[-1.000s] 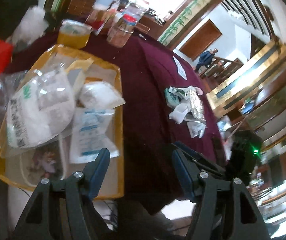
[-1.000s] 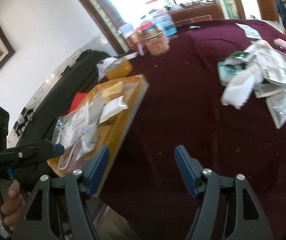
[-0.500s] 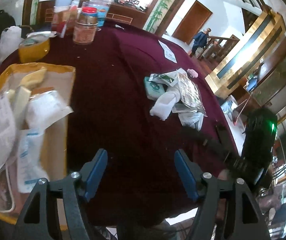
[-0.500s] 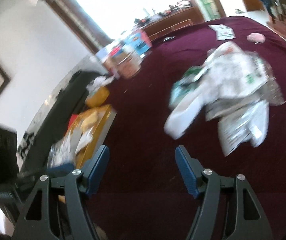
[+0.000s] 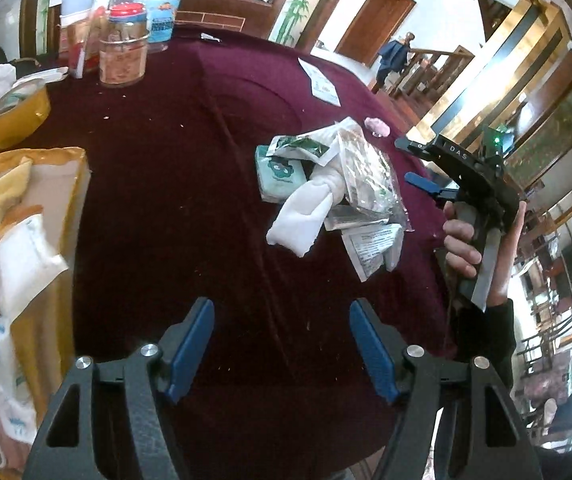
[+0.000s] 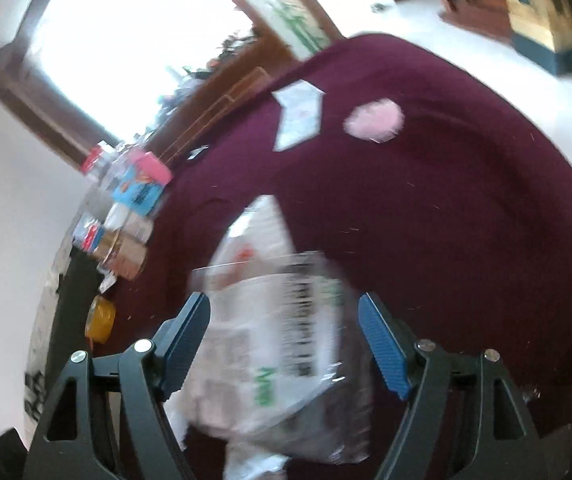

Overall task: Organize soft objects
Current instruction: 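Move both open grippers back to the pile, then grasp the knotted white towel with left gripper while right grasps a clear strip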

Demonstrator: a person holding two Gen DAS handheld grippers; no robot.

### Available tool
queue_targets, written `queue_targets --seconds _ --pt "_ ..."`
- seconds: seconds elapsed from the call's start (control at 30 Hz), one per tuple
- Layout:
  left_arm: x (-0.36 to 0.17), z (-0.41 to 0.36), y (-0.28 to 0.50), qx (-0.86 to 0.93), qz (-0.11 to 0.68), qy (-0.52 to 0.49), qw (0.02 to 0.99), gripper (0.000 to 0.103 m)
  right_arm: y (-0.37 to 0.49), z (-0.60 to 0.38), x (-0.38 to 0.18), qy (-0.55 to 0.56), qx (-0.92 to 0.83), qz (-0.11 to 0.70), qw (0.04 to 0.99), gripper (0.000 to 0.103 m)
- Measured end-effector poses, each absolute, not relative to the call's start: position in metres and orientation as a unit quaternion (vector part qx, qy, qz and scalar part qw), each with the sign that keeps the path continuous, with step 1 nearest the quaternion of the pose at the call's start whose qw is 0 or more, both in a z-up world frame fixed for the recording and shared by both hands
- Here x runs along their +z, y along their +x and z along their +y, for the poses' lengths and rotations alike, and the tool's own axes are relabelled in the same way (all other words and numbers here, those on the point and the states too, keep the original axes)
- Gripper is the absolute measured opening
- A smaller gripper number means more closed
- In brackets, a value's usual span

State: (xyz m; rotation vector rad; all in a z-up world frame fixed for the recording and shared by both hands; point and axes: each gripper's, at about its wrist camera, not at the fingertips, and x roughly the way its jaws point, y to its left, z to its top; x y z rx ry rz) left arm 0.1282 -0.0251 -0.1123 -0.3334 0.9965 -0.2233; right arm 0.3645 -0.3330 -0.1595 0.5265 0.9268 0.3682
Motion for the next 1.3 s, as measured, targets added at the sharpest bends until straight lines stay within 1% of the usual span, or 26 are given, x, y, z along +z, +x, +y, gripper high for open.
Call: queue_targets --seconds 0.1,0.2,0.27,0.3,0.37,0.4,0.43,0.47,0.5,0.53,0.6,0.63,0.7,0.87,0.9,0.93,0.97,1.0,1.17,1.23,1.3 --pt "-0.118 -0.030 0.139 -0.106 0.485 -0.153 0.855 0.073 0.372 -0.337 -0.178 0.261 0.150 0.464 0.833 0.076" --pt "-0.122 -0.038 0.153 -0.112 0.492 -0.156 0.849 0.073 0.372 -0.335 -0.181 0.262 0.150 0.467 0.831 0.076" --pt "-0.124 -0.044 0.162 -0.116 0.497 -0.156 0.846 0.073 0.368 -0.334 -0.180 0.265 0.145 0.466 0.832 0.071" --pt "-0.125 -0.046 0.166 -0.117 0.499 -0.156 0.844 0.073 0.366 -0.335 -0.181 0.274 0.154 0.465 0.827 0.065" --pt "-0.127 -0.050 0.171 -0.119 0.503 -0.152 0.842 0.073 0.366 -0.335 -0.186 0.290 0.183 0.476 0.809 0.059" --pt "-0.127 -0.051 0.173 -0.119 0.505 -0.150 0.842 0.073 0.366 -0.334 -0.187 0.296 0.187 0.478 0.805 0.045" --pt "-0.128 -0.052 0.176 -0.118 0.506 -0.147 0.841 0.073 0.365 -0.336 -0.185 0.299 0.190 0.477 0.805 0.038" --pt "-0.130 -0.052 0.179 -0.118 0.510 -0.148 0.839 0.073 0.363 -0.337 -0.184 0.303 0.197 0.473 0.804 0.037" --pt "-0.131 -0.053 0.181 -0.118 0.512 -0.149 0.837 0.073 0.361 -0.337 -0.182 0.309 0.210 0.468 0.801 0.033" --pt "-0.133 -0.053 0.183 -0.118 0.516 -0.149 0.835 0.073 0.360 -0.337 -0.180 0.314 0.227 0.463 0.797 0.024" --pt "-0.135 -0.053 0.186 -0.116 0.519 -0.150 0.834 0.073 0.358 -0.331 -0.177 0.315 0.258 0.462 0.788 0.018" --pt "-0.137 -0.053 0.189 -0.115 0.521 -0.152 0.832 0.073 0.358 -0.326 -0.176 0.312 0.274 0.464 0.782 0.012" --pt "-0.138 -0.054 0.192 -0.114 0.523 -0.154 0.831 0.073 0.357 -0.317 -0.175 0.305 0.300 0.467 0.773 0.009" --pt "-0.142 -0.058 0.202 -0.114 0.525 -0.144 0.831 0.073 0.352 -0.289 -0.175 0.276 0.349 0.486 0.752 0.008" --pt "-0.143 -0.058 0.203 -0.113 0.526 -0.144 0.831 0.073 0.351 -0.285 -0.177 0.270 0.349 0.492 0.750 0.015" --pt "-0.144 -0.057 0.204 -0.111 0.526 -0.148 0.830 0.073 0.351 -0.282 -0.179 0.269 0.348 0.499 0.747 0.033" --pt "-0.145 -0.056 0.205 -0.110 0.526 -0.152 0.829 0.073 0.350 -0.282 -0.180 0.271 0.348 0.501 0.745 0.042" --pt "-0.145 -0.055 0.207 -0.111 0.527 -0.154 0.828 0.073 0.349 -0.282 -0.181 0.275 0.351 0.502 0.741 0.047" --pt "-0.158 -0.054 0.219 -0.111 0.541 -0.171 0.816 0.073 0.338 -0.274 -0.177 0.259 0.390 0.497 0.730 0.046" --pt "-0.166 -0.050 0.222 -0.112 0.550 -0.187 0.806 0.073 0.331 -0.268 -0.170 0.239 0.406 0.488 0.734 0.032" --pt "-0.168 -0.049 0.221 -0.107 0.550 -0.185 0.807 0.073 0.325 -0.259 -0.165 0.214 0.422 0.486 0.735 0.023"
